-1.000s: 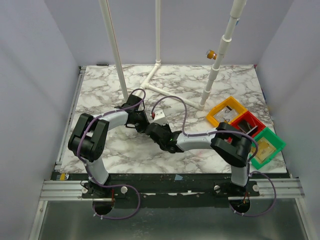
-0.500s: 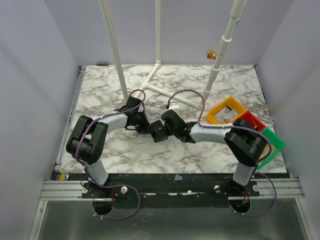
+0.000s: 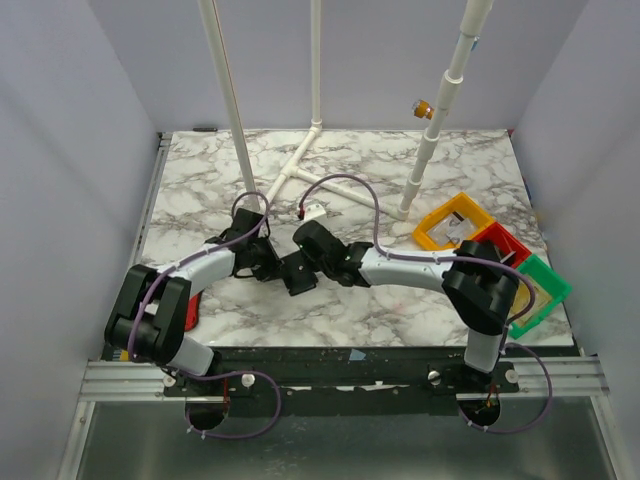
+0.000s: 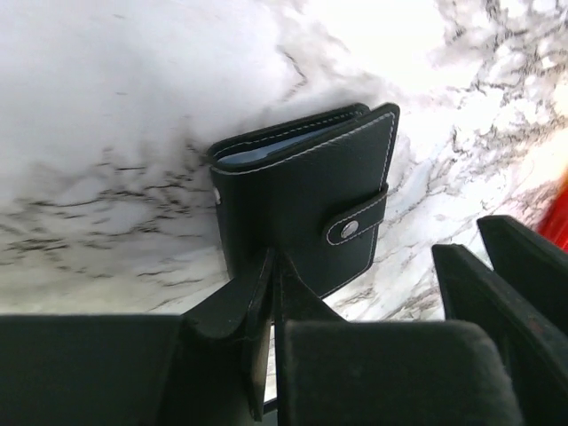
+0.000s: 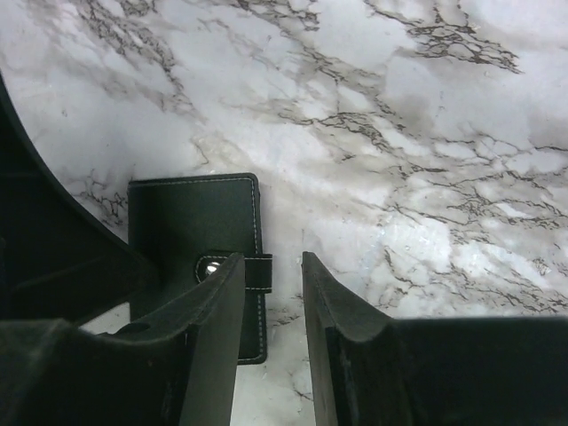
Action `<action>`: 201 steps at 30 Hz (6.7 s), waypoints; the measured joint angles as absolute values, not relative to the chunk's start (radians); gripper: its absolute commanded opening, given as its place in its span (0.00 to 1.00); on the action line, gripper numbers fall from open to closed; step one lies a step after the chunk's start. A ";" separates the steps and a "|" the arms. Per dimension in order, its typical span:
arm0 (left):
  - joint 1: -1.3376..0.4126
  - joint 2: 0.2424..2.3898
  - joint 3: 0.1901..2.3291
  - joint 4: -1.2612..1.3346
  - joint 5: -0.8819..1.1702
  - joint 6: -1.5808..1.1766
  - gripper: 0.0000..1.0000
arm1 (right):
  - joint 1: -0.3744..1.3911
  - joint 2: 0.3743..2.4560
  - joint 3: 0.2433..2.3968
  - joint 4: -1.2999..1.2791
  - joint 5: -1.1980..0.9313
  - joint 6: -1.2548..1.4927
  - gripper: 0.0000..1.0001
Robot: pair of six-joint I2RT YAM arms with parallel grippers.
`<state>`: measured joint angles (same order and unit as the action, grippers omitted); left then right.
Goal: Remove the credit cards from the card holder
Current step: Open the card holder at the center of the board.
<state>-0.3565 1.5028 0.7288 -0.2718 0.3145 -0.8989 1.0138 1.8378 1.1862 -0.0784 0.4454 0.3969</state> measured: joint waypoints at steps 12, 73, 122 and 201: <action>-0.181 1.352 0.631 -0.277 0.306 -0.882 0.10 | 1.123 1.967 1.329 -0.219 0.513 0.345 0.43; -0.325 1.593 0.755 -0.161 0.411 -0.979 0.00 | 0.994 1.953 1.269 -0.150 0.287 0.569 0.01; -0.294 1.412 0.769 -0.380 0.209 -0.838 0.03 | 1.033 1.985 1.375 -0.346 0.375 0.477 0.50; -0.406 1.627 0.914 -0.338 0.255 -0.801 0.05 | 0.834 1.771 1.053 -0.369 0.506 0.587 0.01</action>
